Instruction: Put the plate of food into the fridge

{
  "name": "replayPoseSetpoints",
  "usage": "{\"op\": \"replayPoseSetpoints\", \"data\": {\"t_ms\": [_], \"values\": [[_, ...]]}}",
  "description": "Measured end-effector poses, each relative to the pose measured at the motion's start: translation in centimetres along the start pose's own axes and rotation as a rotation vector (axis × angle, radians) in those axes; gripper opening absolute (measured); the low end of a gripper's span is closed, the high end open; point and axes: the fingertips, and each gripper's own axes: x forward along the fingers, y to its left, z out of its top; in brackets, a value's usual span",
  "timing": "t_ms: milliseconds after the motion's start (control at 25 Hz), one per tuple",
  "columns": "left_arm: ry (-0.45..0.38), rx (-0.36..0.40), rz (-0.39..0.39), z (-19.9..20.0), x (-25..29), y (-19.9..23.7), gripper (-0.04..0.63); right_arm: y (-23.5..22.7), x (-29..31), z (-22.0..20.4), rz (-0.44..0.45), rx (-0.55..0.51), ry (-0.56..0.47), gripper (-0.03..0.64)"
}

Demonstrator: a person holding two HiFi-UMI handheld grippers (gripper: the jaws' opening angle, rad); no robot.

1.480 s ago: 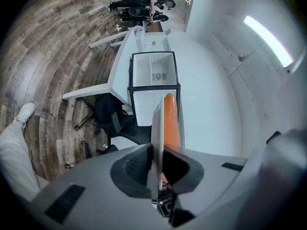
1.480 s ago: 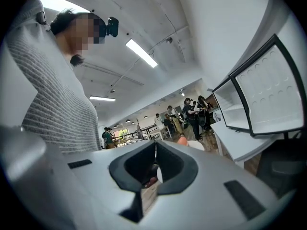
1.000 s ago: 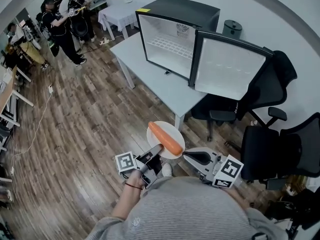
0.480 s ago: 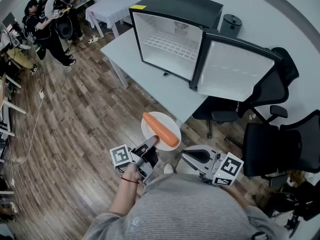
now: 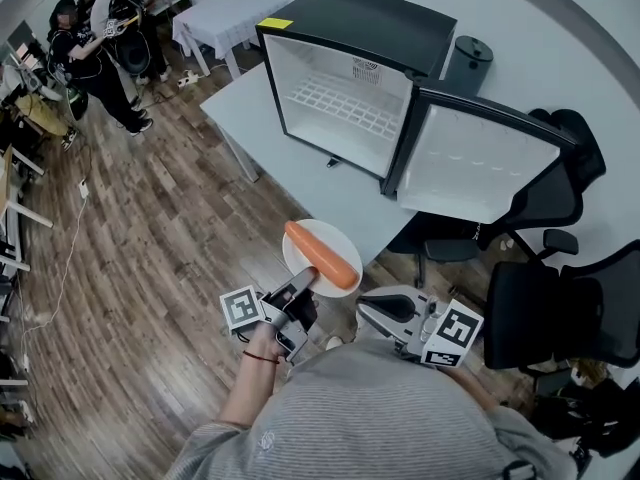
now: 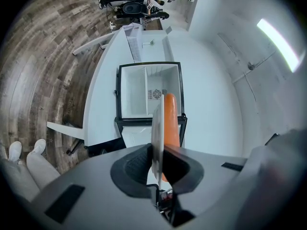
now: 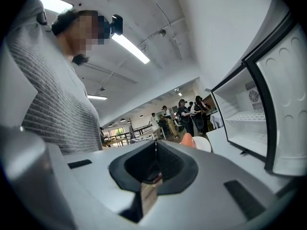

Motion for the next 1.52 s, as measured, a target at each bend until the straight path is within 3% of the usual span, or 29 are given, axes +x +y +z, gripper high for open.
{"op": "replayPoseSetpoints", "data": {"t_ms": [360, 800, 1520], "values": [[-0.019, -0.009, 0.018, 2.1, 2.5, 0.2, 0.041, -3.3, -0.8, 0.8, -0.018, 0.012, 0.001, 0.014], [0.015, 0.031, 0.045, 5.8, 6.8, 0.3, 0.041, -5.3, -1.1, 1.0, -0.017, 0.028, 0.0, 0.014], [0.019, 0.028, 0.056, 10.7, 14.0, 0.8, 0.041, -7.9, -2.6, 0.6, -0.059, 0.066, -0.002, 0.014]]}}
